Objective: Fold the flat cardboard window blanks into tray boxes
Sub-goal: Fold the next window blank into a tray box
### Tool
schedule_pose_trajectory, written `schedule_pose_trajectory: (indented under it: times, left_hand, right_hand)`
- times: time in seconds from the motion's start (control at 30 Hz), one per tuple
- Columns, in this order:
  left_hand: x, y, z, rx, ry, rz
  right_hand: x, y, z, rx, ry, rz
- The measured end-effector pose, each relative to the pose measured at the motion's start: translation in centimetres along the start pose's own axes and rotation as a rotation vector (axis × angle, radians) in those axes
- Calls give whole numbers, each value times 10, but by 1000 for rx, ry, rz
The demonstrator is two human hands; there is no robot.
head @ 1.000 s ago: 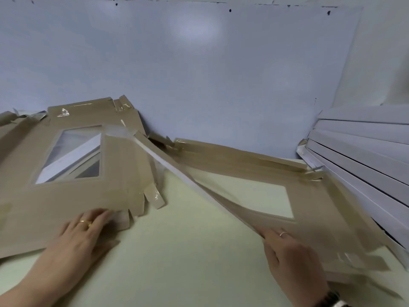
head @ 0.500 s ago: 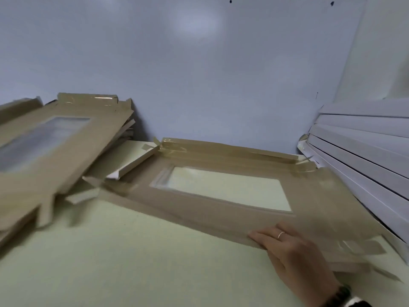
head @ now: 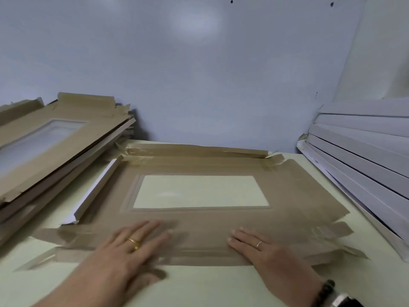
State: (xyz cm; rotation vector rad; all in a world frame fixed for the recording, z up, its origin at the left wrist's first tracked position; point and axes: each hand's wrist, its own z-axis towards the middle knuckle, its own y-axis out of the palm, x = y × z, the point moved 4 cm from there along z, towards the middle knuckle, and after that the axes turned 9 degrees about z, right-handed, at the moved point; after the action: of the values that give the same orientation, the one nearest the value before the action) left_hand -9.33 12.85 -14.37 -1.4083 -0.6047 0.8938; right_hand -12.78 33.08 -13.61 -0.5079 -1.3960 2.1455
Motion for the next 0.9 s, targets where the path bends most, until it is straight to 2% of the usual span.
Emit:
schedule_pose_trajectory:
  times: [0.03, 0.07, 0.1, 0.17, 0.23, 0.33, 0.37, 0.47, 0.53, 0.63, 0.77, 0.83, 0.9]
  left_hand:
    - [-31, 5, -25, 11, -87, 114]
    - [-30, 11, -18, 24, -132, 124]
    - [-40, 10, -17, -66, -239, 96]
    - [-45, 11, -13, -173, -279, 61]
    - [-61, 15, -14, -39, -310, 9]
    - [-95, 30, -34, -113, -432, -26]
    - [-104, 33, -39, -83, -446, -42]
    - [-133, 39, -56, -21, -587, -131]
    - [-142, 41, -60, -6, -599, -126]
    - [-147, 40, -65, 55, -583, -162]
    - [-157, 41, -83, 217, -615, -353]
    - [-163, 41, -90, 213, -621, -303]
    - [-168, 44, -92, 188, -673, -294]
  right_hand:
    - [3, 2, -2, -67, 32, 48]
    - [5, 4, -4, -105, 63, 63]
    - [9, 8, -8, -126, 80, 37]
    - [13, 7, -16, -159, 129, 40]
    - [19, -2, -25, -125, 193, 94]
    - [38, -14, -42, -267, 375, 71]
    - [48, -16, -49, -322, 429, 57]
    - [82, -18, -77, -312, 425, 55]
    - [95, -19, -87, -322, 500, 121]
    - [104, -27, -94, -175, 567, 279]
    - [105, -36, -102, 75, 603, 523]
    - [107, -40, -106, 196, 679, 548]
    - [110, -43, -103, 255, 670, 425]
